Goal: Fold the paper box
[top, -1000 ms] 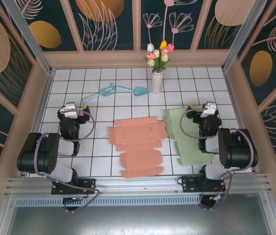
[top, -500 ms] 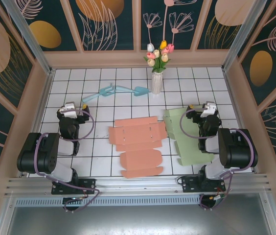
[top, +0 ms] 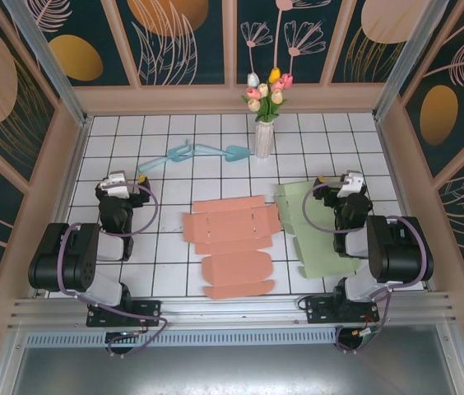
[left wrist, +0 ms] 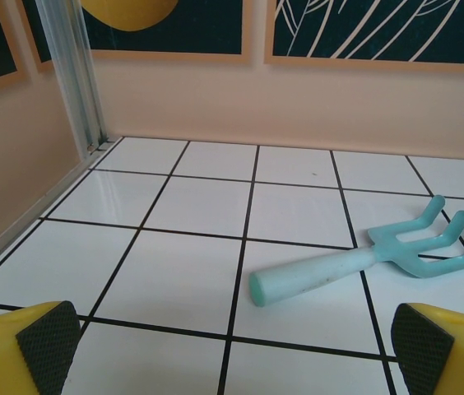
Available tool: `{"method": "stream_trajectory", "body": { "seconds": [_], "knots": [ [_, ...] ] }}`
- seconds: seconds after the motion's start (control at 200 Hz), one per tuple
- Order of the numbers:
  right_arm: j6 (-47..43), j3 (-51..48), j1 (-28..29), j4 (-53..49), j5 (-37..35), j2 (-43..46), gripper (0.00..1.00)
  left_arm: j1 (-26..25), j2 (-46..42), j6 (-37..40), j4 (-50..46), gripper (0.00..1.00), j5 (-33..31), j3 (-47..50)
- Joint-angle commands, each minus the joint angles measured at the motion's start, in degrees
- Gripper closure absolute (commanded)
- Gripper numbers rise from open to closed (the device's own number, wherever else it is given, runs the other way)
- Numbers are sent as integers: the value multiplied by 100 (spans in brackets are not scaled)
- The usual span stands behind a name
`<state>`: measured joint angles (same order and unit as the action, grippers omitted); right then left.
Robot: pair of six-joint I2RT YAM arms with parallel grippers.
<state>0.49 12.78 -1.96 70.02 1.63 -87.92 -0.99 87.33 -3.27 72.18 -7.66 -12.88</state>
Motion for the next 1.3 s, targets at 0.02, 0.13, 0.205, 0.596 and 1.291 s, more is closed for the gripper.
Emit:
{"method": "stream_trajectory", "body": {
  "seconds": [0.02,0.13,0.205,0.596,1.291],
  "knots": [
    [39,104,-59,45,123,-41,1,55,-23,-78,77,1,98,-61],
    [42,107,-43,55,121,-40,1,55,-21,-84,85,1,98,-65],
    [22,106,-24,54,94,-37,1,55,-23,-65,101,1,104,-57],
    [-534,469,1006,-1510,-1224,1081,1,-362,-1103,209,-1423,1,-77,-323],
    [-1126,1431,2940,-3529,-284,2745,1,-1599,-4183,-3177,-6397,5,112,-1059]
  ]
}}
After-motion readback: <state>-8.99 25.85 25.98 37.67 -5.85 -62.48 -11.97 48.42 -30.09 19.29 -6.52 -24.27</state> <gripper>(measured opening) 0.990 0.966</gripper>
